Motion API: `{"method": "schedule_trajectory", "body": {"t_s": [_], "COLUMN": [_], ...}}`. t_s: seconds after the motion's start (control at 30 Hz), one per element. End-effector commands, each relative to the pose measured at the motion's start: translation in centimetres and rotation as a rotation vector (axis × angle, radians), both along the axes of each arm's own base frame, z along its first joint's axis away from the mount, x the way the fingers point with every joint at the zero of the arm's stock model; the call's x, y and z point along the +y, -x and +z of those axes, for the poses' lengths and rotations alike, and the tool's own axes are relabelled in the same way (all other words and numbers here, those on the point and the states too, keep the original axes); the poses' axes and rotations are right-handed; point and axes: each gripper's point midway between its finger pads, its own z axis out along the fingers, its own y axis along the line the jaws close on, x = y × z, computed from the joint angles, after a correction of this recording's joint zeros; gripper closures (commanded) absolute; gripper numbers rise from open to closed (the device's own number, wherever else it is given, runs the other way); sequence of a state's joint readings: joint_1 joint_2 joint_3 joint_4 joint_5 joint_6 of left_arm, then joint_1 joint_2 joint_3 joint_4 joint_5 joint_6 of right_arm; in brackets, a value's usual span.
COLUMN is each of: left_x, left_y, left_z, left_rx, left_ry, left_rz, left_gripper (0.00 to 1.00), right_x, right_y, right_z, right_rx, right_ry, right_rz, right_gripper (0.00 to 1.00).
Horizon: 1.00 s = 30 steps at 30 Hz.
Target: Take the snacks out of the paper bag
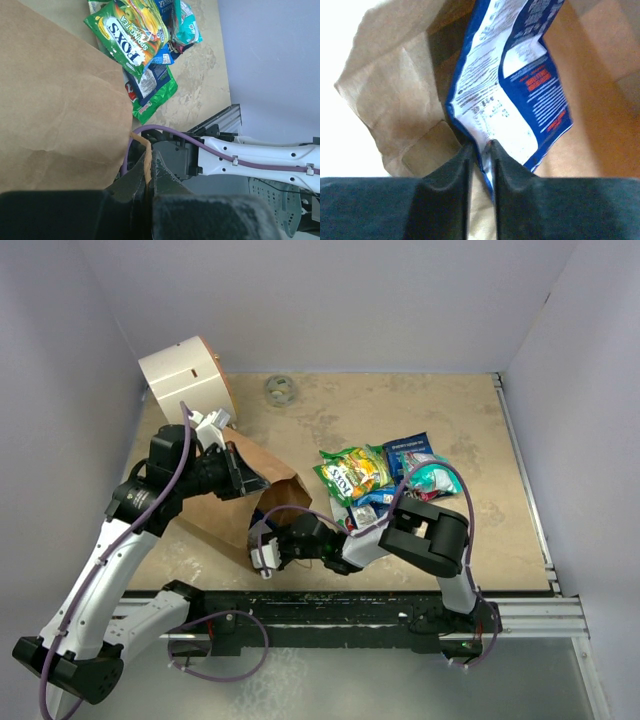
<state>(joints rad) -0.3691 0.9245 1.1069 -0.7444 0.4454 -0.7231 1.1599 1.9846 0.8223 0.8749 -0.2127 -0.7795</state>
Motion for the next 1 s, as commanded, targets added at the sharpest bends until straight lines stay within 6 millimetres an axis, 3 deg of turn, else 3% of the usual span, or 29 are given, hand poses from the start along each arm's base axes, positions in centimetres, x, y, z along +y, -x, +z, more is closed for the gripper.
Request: {"method": "schedule_trajectory", "body": {"t_s": [0.0, 0.07, 0.3, 0.57, 0.83, 0.97], "left_x": [0.4, 0.8, 2.1, 2.3, 3.2, 4.1], "left_y": [0.3, 0.2, -0.8, -2.8, -5.1, -5.8], "left_z": [1.6, 1.7, 3.0, 5.8, 6.3, 5.8], "left_rx": [-0.046, -0.053, -0.123, -0.201, -0.187, -0.158], "left_ry": [0.018, 0.006, -0.036, -0.04, -0.077, -0.104], "left_rz": [0.025, 0.048, 0.125, 0.168, 0.267, 0.339], "left_gripper": [1.0, 1.0, 1.0, 1.0, 1.0, 1.0], "right_x": [0.1, -0.1, -2.3, -5.6, -11.3, -14.8], "right_y": [-1.0, -0.6, 1.9, 4.6, 5.5, 5.4], "right_z": [0.9, 1.7, 6.2, 10.7, 18.7, 20.9], "right_rx": [0.03, 0.043, 0.146, 0.473, 0.612, 0.651], "right_ry": [-0.074, -0.092, -0.153, -0.19, -0.316, -0.325], "right_rz": [-0.09, -0.083, -0.058, -0.186, -0.361, -0.492], "right_gripper": [0.92, 1.0, 1.0, 1.0, 1.0, 1.0]}}
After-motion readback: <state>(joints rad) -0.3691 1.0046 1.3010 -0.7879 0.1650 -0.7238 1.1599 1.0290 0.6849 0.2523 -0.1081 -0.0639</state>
